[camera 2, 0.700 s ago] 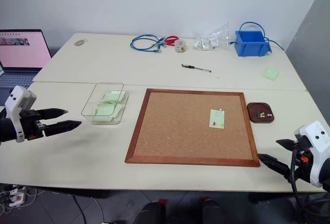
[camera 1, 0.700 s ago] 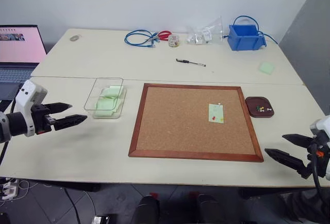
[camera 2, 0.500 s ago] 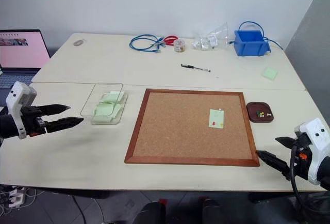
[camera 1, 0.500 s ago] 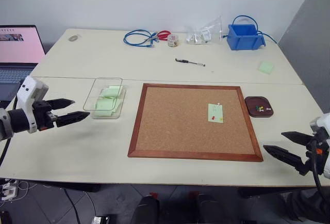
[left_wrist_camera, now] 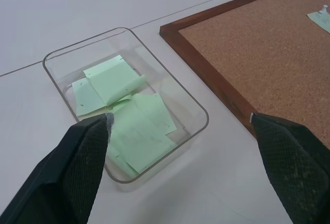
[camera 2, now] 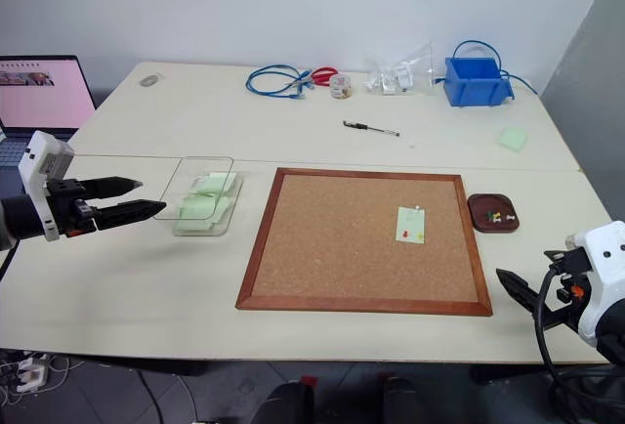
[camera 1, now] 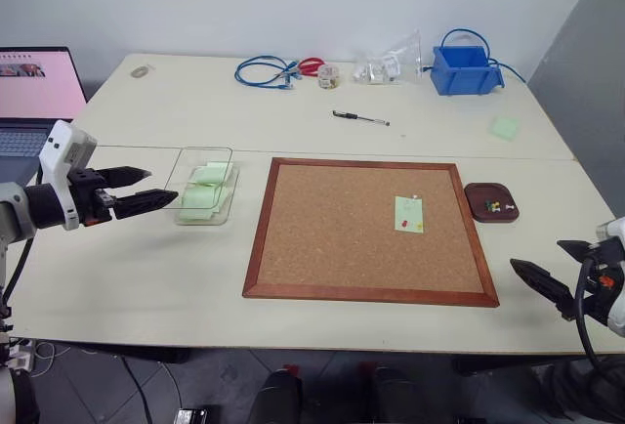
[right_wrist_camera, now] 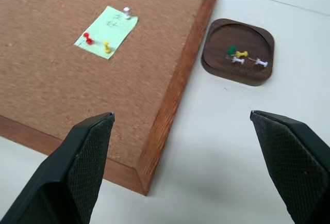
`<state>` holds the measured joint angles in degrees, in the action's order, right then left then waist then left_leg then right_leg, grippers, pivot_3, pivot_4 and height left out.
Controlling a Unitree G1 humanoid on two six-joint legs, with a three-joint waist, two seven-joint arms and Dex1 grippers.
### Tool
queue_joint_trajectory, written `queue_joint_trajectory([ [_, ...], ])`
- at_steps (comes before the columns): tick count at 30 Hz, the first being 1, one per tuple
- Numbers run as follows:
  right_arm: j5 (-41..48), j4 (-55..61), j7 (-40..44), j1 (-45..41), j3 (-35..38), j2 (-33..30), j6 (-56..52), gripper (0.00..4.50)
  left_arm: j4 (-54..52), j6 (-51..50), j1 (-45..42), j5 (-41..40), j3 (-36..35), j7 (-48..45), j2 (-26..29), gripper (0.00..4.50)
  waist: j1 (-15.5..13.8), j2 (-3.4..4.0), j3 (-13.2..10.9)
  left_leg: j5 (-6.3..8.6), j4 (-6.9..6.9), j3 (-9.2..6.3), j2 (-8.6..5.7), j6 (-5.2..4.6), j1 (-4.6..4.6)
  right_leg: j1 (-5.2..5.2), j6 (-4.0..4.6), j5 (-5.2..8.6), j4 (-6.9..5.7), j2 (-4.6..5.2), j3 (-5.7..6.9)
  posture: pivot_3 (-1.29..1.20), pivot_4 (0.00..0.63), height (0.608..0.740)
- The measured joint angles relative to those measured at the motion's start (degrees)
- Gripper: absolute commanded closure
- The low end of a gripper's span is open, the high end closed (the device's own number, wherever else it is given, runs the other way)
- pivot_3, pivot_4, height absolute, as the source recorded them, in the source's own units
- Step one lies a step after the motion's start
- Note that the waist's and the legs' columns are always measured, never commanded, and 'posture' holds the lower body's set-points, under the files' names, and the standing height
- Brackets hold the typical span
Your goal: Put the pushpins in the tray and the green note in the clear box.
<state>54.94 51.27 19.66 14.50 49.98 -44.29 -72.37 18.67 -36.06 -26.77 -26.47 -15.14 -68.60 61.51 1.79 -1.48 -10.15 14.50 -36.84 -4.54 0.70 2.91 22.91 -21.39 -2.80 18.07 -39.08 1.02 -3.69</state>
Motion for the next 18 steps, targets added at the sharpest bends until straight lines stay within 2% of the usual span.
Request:
queue_joint_trajectory([
  [11,2.94,0.01,-3.74,-0.54,-2.85,0.81,1.48,0.0,-0.6,-0.5,-1.05,-0.38,0.9,-0.3,-1.21,0.01,0.05,0.0,0.0,0.0,-0.01,0.0,0.02,0.0,0.0,0.01,0.0,0.0,-0.01,-0.01,-0.02,0.0,0.15,0.74],
  [15,4.08,-0.88,-4.57,-3.39,-5.9,0.62,2.86,0.0,-5.92,-2.9,-3.13,-1.6,2.66,0.91,-5.11,0.01,-0.1,-0.03,0.01,0.0,-0.11,-0.02,0.02,0.0,0.02,0.06,-0.04,-0.03,-0.01,0.01,-0.01,0.0,0.15,0.74],
  [18,5.38,-1.46,-4.82,-7.55,-10.32,-0.32,3.92,0.0,-12.31,-3.92,-8.5,-2.33,8.16,1.95,-11.58,0.01,-0.5,-0.05,0.0,-0.01,-0.18,-0.03,-0.07,0.0,0.04,0.12,-0.12,-0.07,0.01,0.06,-0.02,0.0,0.15,0.74],
])
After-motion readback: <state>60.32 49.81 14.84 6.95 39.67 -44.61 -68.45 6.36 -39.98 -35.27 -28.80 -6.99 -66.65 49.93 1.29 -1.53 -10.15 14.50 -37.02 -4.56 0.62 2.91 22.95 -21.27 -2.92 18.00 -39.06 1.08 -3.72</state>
